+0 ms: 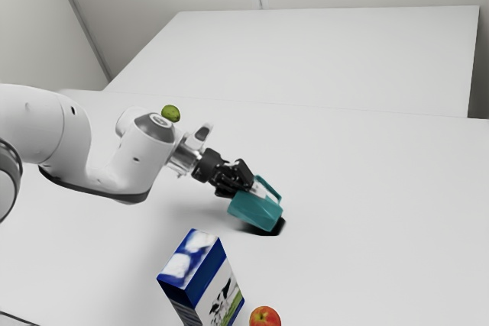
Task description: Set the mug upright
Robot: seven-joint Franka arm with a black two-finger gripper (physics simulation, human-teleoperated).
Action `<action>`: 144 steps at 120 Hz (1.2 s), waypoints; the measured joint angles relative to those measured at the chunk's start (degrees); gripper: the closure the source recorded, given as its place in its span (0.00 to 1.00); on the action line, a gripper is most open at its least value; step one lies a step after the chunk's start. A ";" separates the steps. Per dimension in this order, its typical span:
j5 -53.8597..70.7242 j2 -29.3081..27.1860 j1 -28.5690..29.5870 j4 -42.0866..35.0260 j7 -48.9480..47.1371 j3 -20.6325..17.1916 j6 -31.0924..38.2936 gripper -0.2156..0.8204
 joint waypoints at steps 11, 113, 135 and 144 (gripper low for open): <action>-0.32 -0.52 -0.13 0.12 0.16 -0.51 0.22 0.93; 59.91 -13.84 1.07 4.96 -9.18 -0.70 3.39 0.95; 65.03 -11.99 2.43 4.16 -11.40 -0.67 3.12 0.95; 66.23 -11.19 2.64 3.19 -12.13 -0.66 3.99 0.95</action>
